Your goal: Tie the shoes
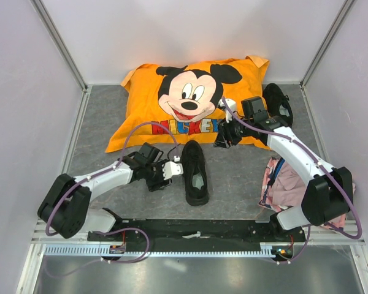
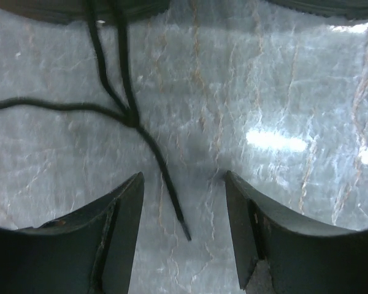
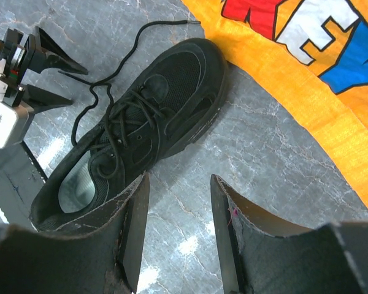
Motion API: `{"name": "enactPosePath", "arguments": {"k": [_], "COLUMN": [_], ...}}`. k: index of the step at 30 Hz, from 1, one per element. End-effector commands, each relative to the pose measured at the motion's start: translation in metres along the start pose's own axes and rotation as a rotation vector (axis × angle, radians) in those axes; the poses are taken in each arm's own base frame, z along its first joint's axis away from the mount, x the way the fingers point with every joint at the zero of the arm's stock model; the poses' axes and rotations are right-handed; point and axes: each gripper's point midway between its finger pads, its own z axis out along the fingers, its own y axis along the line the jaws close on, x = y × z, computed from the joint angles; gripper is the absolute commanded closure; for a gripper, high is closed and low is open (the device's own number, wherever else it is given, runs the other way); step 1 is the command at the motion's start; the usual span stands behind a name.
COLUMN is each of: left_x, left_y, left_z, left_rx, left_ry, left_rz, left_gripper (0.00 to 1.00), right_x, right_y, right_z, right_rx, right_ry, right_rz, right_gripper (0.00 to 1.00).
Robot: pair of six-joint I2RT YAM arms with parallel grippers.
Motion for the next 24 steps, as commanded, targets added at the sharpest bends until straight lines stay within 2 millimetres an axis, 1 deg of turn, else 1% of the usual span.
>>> {"name": "enactPosePath", "arguments": {"k": [1,3,4,5,7,8,10,11,12,13,14,16,17,19,20,21,22,23,24], "left_x": [-0.015,-0.015,-0.013,-0.014,-0.012,-0.011,-0.009,-0.006,-0.007,-0.007,-0.012,-0.017,-0.024,-0.031,-0.03,-0.037,-0.052,-0.06,-0.07], "left_y": [0.024,0.026,0.024,0.026,0.026,0.025,0.025,0.02,0.019,0.017,0.009,0.0,-0.01,-0.018,-0.031,-0.036,-0.052,-0.054,-0.062], "left_z": [0.013,0.016,0.021,0.022,0.024,0.025,0.025,0.023,0.02,0.017,0.008,-0.003,-0.014,-0.026,-0.033,-0.043,-0.059,-0.066,-0.071], "left_rx": [-0.08,-0.082,-0.069,-0.071,-0.062,-0.054,-0.047,-0.026,-0.026,-0.024,-0.002,0.023,0.051,0.065,0.121,0.128,0.184,0.196,0.231], "left_ry": [0.005,0.017,0.031,0.036,0.045,0.052,0.066,0.077,0.077,0.073,0.049,0.012,-0.025,-0.056,-0.057,-0.089,-0.168,-0.201,-0.25], "left_rz": [0.074,0.067,0.067,0.067,0.064,0.063,0.063,0.067,0.07,0.071,0.086,0.108,0.125,0.142,0.135,0.15,0.178,0.186,0.187], "left_gripper": [0.37,0.39,0.4,0.44,0.49,0.61,0.77,0.9,0.96,0.98,0.98,0.99,0.99,0.99,0.99,0.99,0.98,0.98,0.98], "right_x": [-0.001,0.0,-0.001,-0.001,-0.001,-0.001,-0.001,-0.001,-0.001,-0.001,0.0,0.0,0.002,0.002,0.004,0.003,0.005,0.004,0.006], "right_y": [0.006,0.005,0.003,0.003,0.003,0.003,0.002,0.002,0.002,0.002,0.001,0.002,0.002,0.002,0.001,0.002,0.004,0.003,0.003], "right_z": [-0.008,-0.009,-0.01,-0.011,-0.011,-0.012,-0.013,-0.013,-0.014,-0.014,-0.013,-0.013,-0.012,-0.011,-0.01,-0.009,-0.007,-0.006,-0.003], "right_rx": [-0.019,-0.014,-0.01,-0.009,-0.008,-0.005,-0.004,-0.004,-0.003,-0.003,-0.004,-0.008,-0.012,-0.015,-0.016,-0.025,-0.044,-0.047,-0.055], "right_ry": [-0.015,-0.014,-0.016,-0.015,-0.016,-0.016,-0.015,-0.014,-0.014,-0.014,-0.013,-0.013,-0.008,-0.007,-0.001,-0.004,0.0,-0.003,0.003], "right_rz": [0.007,0.008,0.009,0.008,0.005,0.005,0.005,0.001,0.001,-0.002,-0.004,-0.01,-0.012,-0.015,-0.012,-0.014,-0.01,-0.01,-0.006], "right_gripper": [0.48,0.48,0.48,0.48,0.48,0.48,0.49,0.49,0.49,0.49,0.5,0.51,0.52,0.52,0.52,0.52,0.53,0.53,0.55]}}
